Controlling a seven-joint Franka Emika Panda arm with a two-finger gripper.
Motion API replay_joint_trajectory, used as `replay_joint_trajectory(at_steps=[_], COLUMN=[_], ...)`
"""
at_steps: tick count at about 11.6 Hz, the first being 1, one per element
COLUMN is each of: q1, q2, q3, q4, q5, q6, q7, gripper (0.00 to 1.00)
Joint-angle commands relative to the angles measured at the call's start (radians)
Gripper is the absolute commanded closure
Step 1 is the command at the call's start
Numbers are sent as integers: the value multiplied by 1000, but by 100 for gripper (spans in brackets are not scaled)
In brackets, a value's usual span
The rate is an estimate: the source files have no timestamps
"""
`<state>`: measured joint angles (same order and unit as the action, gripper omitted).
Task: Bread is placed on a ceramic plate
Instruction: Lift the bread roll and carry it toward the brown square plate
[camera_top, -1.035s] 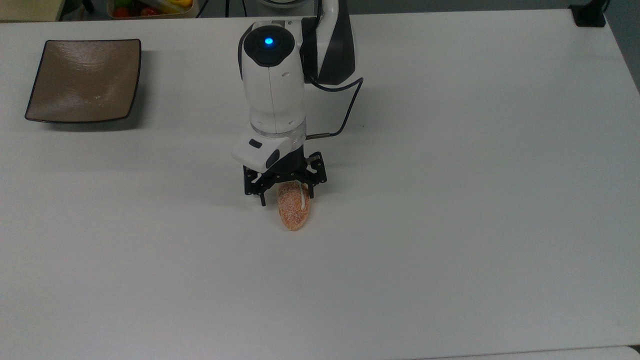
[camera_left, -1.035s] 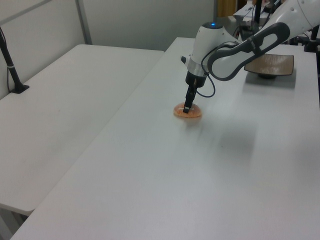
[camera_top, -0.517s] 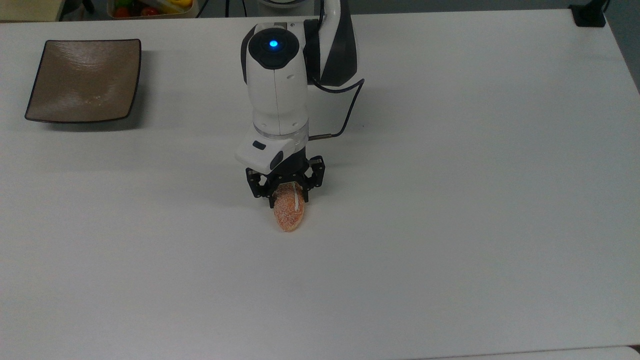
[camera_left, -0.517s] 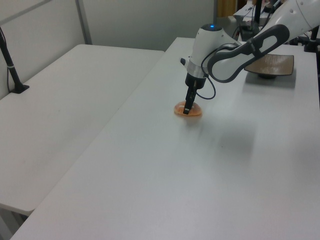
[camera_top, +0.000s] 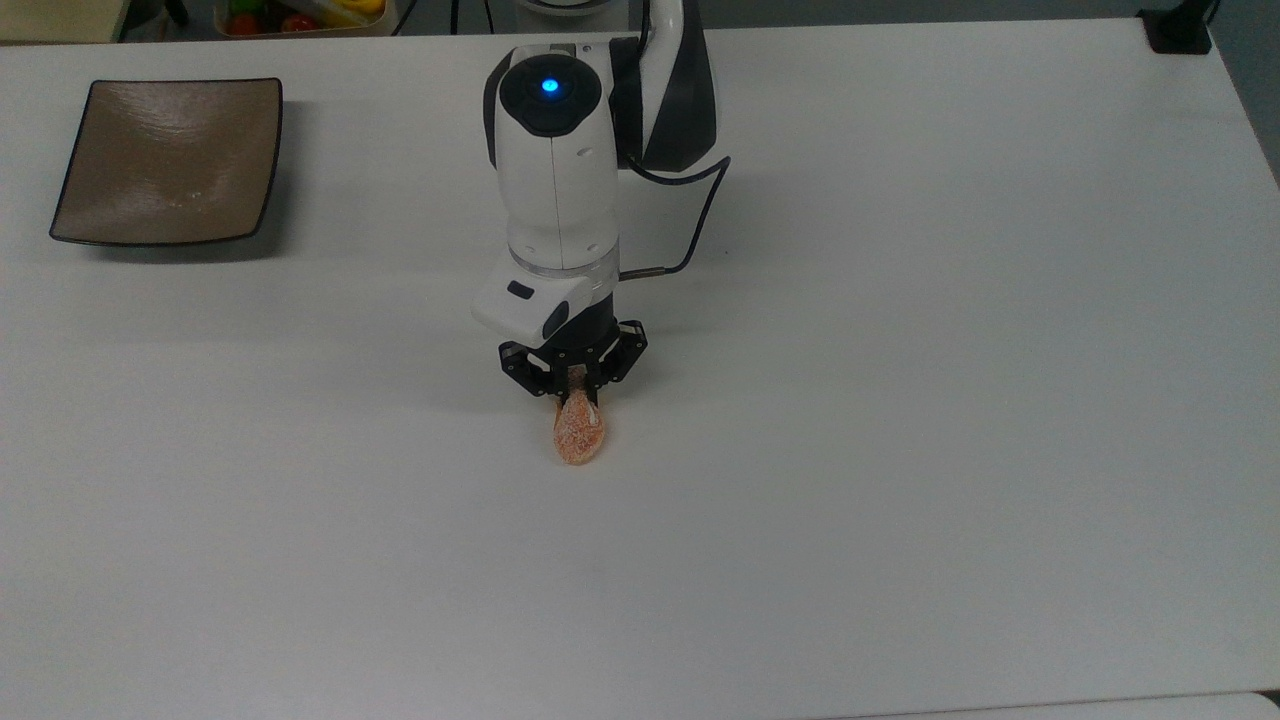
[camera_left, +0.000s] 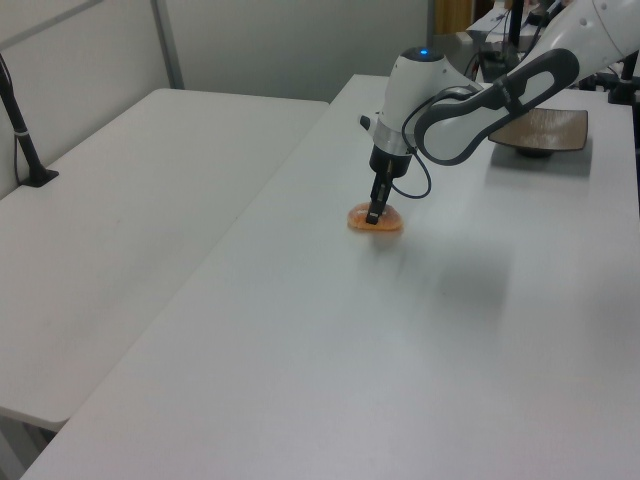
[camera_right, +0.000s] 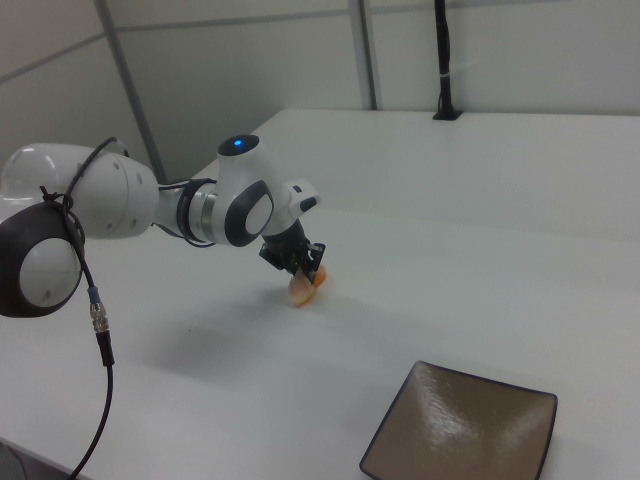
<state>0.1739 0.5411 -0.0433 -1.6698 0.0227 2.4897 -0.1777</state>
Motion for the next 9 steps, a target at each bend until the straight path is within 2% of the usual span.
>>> replay_joint_trajectory(at_steps=[1,4,7,9], q1=[6,-8,-34,-69], q2=[-64,-182,-303,-398], q3=[-1,-1,-1,-3], q4=[-4,-14,-16,-30], q5=[-6,8,83,100], q6=[-114,-294,-476,-593], q7=[3,4,12,43], gripper=[80,84,89,91])
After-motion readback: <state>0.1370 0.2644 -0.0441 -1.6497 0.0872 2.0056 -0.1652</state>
